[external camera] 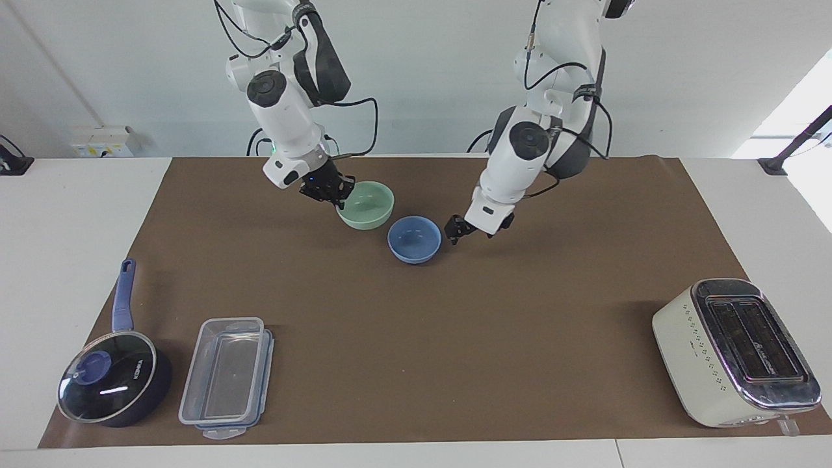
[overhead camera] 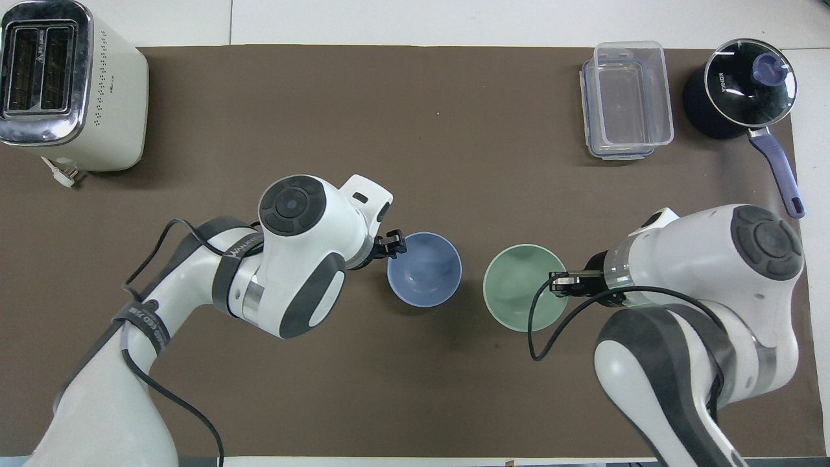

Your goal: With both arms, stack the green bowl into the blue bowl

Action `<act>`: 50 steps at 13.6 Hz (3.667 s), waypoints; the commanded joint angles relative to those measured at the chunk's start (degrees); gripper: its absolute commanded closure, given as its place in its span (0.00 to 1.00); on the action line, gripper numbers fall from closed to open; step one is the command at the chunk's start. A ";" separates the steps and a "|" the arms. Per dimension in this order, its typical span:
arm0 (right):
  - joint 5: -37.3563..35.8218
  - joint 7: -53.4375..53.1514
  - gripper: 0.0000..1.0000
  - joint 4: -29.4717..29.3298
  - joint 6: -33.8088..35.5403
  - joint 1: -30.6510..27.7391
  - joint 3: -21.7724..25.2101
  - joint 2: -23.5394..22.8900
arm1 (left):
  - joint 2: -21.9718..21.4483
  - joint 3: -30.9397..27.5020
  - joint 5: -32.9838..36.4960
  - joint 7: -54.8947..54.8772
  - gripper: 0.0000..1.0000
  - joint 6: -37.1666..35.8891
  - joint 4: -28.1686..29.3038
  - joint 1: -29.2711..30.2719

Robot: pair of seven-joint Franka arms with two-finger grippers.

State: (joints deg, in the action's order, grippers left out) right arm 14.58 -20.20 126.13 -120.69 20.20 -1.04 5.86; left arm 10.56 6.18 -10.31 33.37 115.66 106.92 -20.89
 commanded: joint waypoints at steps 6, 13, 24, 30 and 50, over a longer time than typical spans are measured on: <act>0.89 -14.23 1.00 -11.35 -2.97 7.75 0.34 -13.51 | -3.88 0.15 6.51 -21.93 0.00 -15.88 -6.18 16.22; 0.18 -13.99 1.00 -6.35 -4.98 8.10 0.34 -12.55 | -9.50 -0.64 10.66 -34.78 0.00 -27.67 -11.91 19.84; 0.18 -11.88 1.00 -3.17 -8.51 9.24 0.25 -11.67 | -10.83 -0.73 11.01 -35.13 0.00 -28.38 -11.64 19.84; 0.18 -11.70 0.00 -4.31 -5.09 8.63 0.25 -9.92 | -10.91 -0.64 11.36 -34.96 0.00 -28.47 -12.26 19.75; -13.00 7.55 0.00 -21.95 20.22 -20.46 0.78 -1.90 | -11.44 -0.73 11.36 -34.43 0.00 -27.41 -11.64 20.28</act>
State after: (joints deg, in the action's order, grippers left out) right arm 2.74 -13.22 109.69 -103.57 0.76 0.46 6.43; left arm 0.14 5.26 -0.25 -0.80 88.22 94.76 -1.05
